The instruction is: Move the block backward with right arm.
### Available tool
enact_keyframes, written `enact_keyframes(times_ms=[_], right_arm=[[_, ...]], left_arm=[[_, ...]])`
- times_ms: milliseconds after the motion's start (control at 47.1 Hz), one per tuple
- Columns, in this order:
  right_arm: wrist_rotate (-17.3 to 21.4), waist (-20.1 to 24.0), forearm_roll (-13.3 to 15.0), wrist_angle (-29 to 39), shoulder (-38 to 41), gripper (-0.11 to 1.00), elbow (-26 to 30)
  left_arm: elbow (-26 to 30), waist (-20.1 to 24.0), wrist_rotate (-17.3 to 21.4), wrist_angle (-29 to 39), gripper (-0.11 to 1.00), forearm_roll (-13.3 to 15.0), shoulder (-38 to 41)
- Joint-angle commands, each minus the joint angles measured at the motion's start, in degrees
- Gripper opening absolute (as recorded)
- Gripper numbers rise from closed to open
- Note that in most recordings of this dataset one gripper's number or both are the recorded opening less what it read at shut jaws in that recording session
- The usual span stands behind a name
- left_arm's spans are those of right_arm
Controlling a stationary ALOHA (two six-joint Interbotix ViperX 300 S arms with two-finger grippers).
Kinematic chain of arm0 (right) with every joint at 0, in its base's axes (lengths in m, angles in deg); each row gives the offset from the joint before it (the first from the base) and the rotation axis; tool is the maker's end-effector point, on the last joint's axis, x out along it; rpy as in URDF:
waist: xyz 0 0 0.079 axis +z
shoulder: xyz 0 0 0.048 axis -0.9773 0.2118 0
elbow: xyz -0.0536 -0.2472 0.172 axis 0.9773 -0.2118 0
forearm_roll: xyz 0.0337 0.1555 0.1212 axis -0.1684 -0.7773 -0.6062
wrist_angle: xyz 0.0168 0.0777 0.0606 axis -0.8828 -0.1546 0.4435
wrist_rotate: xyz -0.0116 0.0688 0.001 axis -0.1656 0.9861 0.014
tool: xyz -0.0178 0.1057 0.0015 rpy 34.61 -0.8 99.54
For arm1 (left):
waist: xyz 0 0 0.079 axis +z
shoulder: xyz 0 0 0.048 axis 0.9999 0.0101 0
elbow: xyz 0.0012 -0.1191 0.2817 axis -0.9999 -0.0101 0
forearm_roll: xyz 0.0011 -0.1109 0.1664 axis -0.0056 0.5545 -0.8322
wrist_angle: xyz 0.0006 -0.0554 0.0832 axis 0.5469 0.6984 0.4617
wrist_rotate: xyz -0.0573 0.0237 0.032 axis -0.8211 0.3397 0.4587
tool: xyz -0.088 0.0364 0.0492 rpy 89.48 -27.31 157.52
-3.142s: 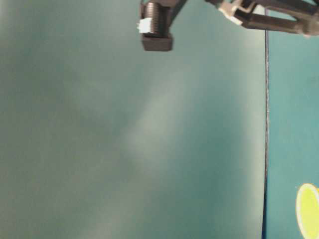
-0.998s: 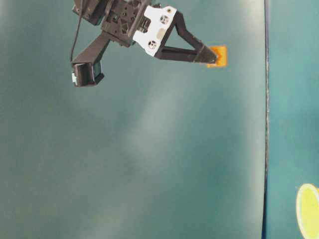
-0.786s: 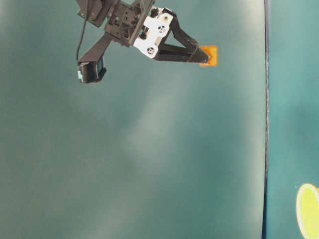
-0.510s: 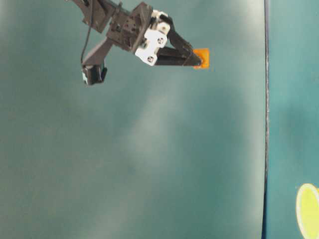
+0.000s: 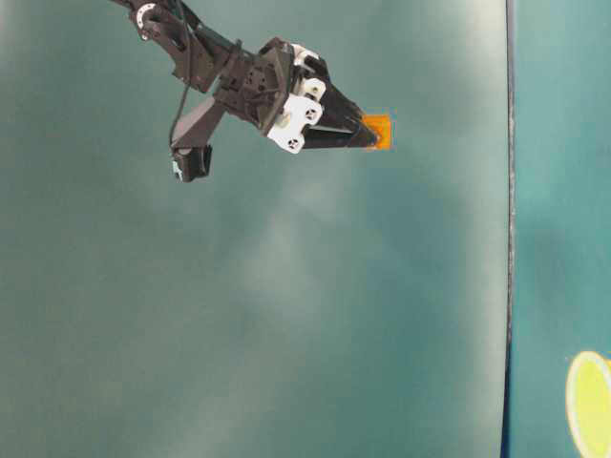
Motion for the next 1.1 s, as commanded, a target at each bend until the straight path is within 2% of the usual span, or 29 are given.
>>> enact_keyframes(times_ms=[0,1083], right_arm=[[0.09,-0.26,0.18,-0.79,-0.7,0.4,1.76],[0.18,-0.79,0.09,-1.41,-0.7,0.4,1.85]], left_arm=[[1.85,0.0,-0.09,-0.18,0.0,-0.09,0.18],[2.02,0.0,-0.09,0.18,0.0,-0.09,0.18]])
